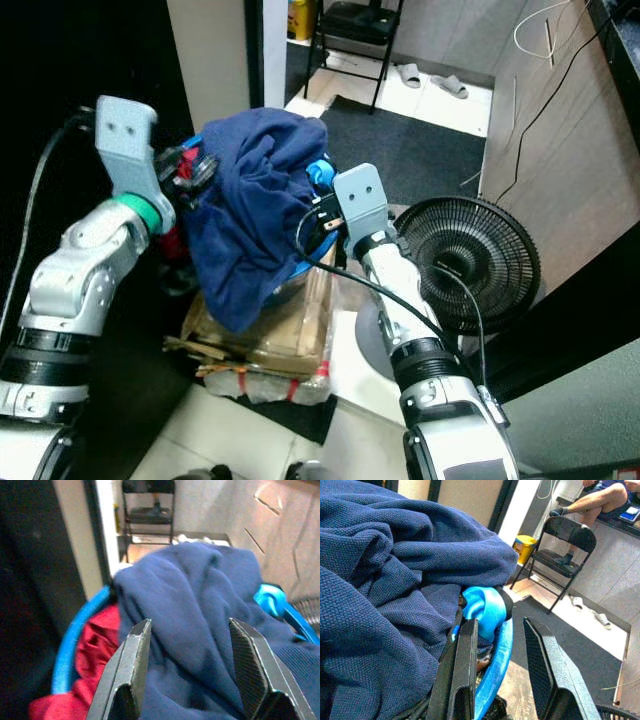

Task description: Clothes washing

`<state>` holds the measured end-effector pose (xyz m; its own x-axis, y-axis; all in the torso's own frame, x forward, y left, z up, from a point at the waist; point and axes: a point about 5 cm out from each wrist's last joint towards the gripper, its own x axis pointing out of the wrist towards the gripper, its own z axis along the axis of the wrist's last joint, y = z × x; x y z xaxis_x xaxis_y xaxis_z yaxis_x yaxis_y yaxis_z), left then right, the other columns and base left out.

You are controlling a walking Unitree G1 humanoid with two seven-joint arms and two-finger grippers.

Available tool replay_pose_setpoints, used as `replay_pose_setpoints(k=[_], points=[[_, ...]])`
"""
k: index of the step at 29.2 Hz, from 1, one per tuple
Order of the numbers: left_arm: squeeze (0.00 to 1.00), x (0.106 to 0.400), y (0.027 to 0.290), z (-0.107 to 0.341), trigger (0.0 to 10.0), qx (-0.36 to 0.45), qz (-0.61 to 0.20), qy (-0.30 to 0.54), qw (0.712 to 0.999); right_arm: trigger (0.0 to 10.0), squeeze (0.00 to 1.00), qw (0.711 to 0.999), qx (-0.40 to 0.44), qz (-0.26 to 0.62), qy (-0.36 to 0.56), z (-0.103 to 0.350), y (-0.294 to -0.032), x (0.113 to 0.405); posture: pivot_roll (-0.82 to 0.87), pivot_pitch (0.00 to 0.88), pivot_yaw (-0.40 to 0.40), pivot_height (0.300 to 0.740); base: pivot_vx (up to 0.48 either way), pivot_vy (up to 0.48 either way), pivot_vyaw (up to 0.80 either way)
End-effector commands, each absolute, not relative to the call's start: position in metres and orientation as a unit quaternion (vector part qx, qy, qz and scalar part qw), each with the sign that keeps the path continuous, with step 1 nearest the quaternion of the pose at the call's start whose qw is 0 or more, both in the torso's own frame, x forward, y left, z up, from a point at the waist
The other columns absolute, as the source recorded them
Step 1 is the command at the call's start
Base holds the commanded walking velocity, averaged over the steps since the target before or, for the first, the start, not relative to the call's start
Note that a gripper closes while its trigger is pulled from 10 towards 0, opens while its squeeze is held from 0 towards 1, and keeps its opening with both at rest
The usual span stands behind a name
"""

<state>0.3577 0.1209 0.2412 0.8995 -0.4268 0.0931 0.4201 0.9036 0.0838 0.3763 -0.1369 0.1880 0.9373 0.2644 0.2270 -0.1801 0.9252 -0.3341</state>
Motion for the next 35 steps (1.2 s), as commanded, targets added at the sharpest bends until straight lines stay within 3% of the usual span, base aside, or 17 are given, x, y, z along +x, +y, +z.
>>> replay_pose_setpoints(k=[1, 8, 13, 23, 24, 25, 26, 35], points=[[0.0, 0.356, 0.115, 0.234, 10.0, 0.043, -0.238, -0.04, 0.97, 10.0, 0.0, 0.974, -0.152, 0.109, -0.129, 0.183, -0.14, 0.375, 0.01, 0.094, 0.023, 0.74, 0.0, 0.0, 0.0], [0.0, 0.363, 0.097, 0.214, 10.0, 0.048, -0.248, 0.037, 0.967, 10.0, 0.0, 0.977, -0.166, 0.079, -0.112, 0.179, -0.16, 0.376, -0.01, 0.096, 0.036, 0.74, 0.0, 0.0, 0.0], [0.0, 0.37, 0.125, 0.197, 10.0, 0.064, -0.174, 0.092, 0.978, 10.0, 0.0, 0.979, -0.171, 0.056, -0.1, 0.176, -0.176, 0.375, -0.01, 0.093, 0.04, 0.74, 0.0, 0.0, 0.0], [0.0, 0.367, 0.164, 0.19, 10.0, 0.047, -0.124, 0.11, 0.985, 10.0, 0.0, 0.979, -0.172, 0.049, -0.095, 0.174, -0.179, 0.376, 0.0, 0.085, 0.033, 0.74, 0.0, 0.0, 0.0], [0.0, 0.367, 0.166, 0.193, 0.8, 0.042, -0.122, 0.104, 0.986, 10.0, 0.0, 0.979, -0.172, 0.049, -0.095, 0.174, -0.179, 0.376, 0.0, 0.079, 0.031, 0.74, 0.0, 0.0, 0.0], [0.0, 0.367, 0.166, 0.193, 0.8, 0.042, -0.122, 0.104, 0.986, 10.0, 0.0, 0.979, -0.172, 0.049, -0.095, 0.174, -0.179, 0.376, 0.0, 0.079, 0.031, 0.74, 0.0, 0.0, 0.0], [0.0, 0.367, 0.166, 0.195, 0.0, 0.039, -0.123, 0.097, 0.987, 10.0, 0.0, 0.979, -0.172, 0.049, -0.095, 0.174, -0.178, 0.376, 0.0, 0.079, 0.031, 0.74, 0.0, 0.0, 0.0], [0.0, 0.368, 0.161, 0.202, 0.0, 0.032, -0.129, 0.08, 0.988, 10.0, 0.0, 0.979, -0.173, 0.047, -0.097, 0.175, -0.179, 0.377, 0.0, 0.074, 0.032, 0.74, 0.0, 0.0, 0.0]])
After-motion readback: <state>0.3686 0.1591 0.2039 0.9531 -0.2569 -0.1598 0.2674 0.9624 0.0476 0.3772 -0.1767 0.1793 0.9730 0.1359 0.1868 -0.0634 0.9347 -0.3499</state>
